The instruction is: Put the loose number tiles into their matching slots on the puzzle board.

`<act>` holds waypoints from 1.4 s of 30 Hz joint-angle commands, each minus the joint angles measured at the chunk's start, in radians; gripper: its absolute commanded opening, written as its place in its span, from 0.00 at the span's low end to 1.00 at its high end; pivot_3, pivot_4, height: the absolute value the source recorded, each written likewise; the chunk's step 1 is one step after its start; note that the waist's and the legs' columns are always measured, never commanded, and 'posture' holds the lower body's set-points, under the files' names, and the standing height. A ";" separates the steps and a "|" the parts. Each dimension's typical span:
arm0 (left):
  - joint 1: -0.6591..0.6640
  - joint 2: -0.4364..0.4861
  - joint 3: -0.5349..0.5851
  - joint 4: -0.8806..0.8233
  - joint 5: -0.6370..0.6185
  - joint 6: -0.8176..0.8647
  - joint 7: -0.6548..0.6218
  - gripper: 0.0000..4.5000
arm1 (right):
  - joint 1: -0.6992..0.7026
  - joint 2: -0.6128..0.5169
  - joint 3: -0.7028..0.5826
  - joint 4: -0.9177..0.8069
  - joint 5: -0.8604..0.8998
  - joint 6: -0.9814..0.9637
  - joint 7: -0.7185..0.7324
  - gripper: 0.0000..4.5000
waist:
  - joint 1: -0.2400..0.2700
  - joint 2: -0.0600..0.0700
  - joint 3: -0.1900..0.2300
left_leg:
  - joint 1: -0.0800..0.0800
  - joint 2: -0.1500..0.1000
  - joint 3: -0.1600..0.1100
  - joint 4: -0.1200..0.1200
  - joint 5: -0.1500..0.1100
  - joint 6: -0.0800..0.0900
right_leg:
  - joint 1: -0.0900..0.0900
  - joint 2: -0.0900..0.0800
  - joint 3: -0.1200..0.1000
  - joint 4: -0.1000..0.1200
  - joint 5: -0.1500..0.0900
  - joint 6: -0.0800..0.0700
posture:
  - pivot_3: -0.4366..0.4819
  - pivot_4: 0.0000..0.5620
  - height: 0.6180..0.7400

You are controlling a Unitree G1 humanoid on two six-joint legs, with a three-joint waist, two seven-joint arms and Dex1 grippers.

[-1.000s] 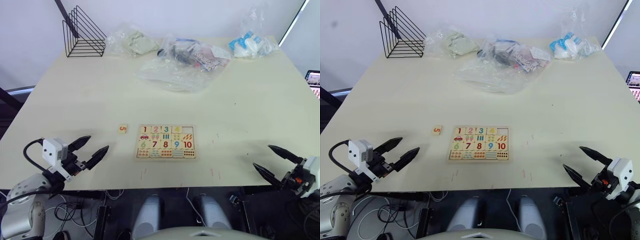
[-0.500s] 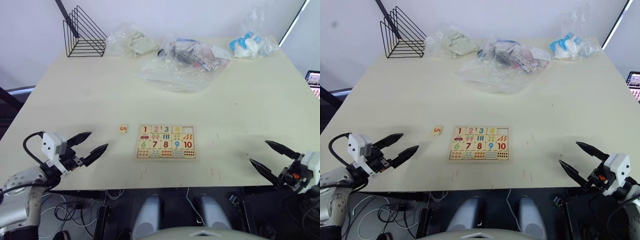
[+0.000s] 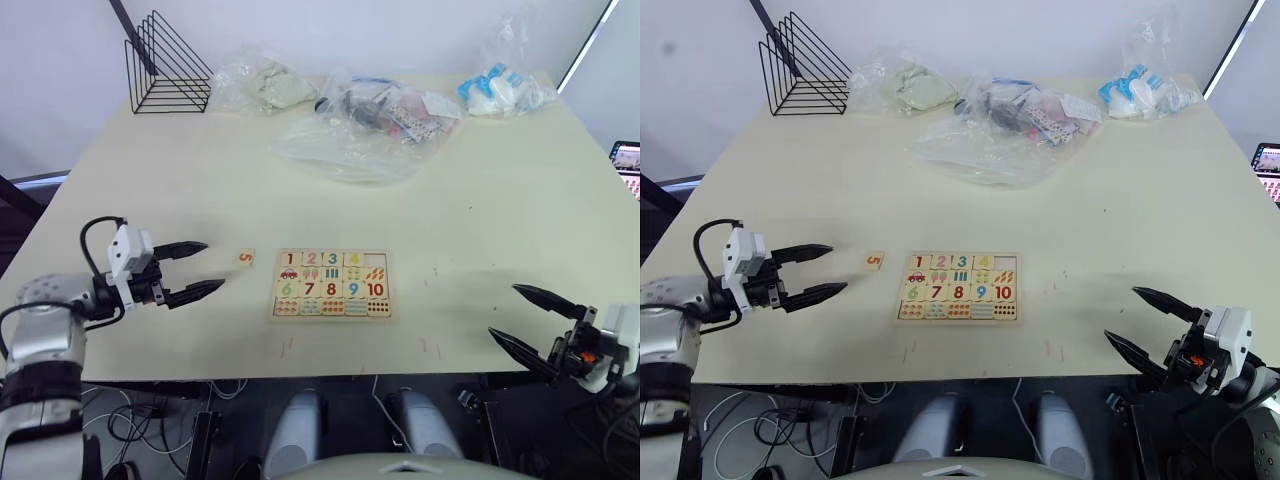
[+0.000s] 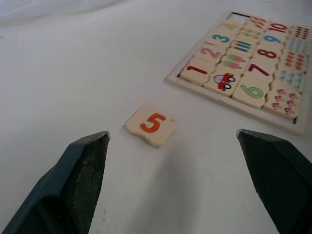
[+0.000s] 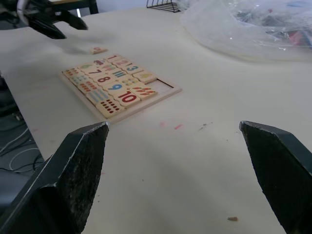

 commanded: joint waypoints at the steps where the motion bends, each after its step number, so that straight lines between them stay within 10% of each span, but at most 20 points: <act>1: -0.105 0.020 -0.048 0.131 0.043 -0.083 -0.081 0.99 | -0.003 -0.003 -0.008 -0.018 0.018 -0.016 0.024 1.00 | 0.000 0.000 0.000 | 0.000 0.000 0.000 0.000 0.000 0.000 | 0.000 0.000 0.000 0.000 0.000 0.000 | 0.48 0.27 1.00; 14: -0.466 -0.010 -0.341 0.550 0.205 -0.324 -0.095 0.99 | -0.025 0.012 -0.006 0.030 0.001 -0.066 0.075 1.00 | -0.001 -0.001 0.000 | -0.001 0.000 -0.001 0.001 0.000 0.000 | 0.000 0.000 0.000 0.000 0.000 0.000 | 0.48 0.27 1.00; 42: -0.512 -0.113 -0.242 0.668 0.393 -0.298 0.113 0.99 | -0.014 0.010 -0.019 0.053 -0.001 -0.109 0.087 1.00 | 0.002 0.000 0.000 | -0.001 -0.001 -0.002 0.001 0.000 0.000 | 0.000 0.000 -0.001 0.002 0.000 0.001 | 0.48 0.27 1.00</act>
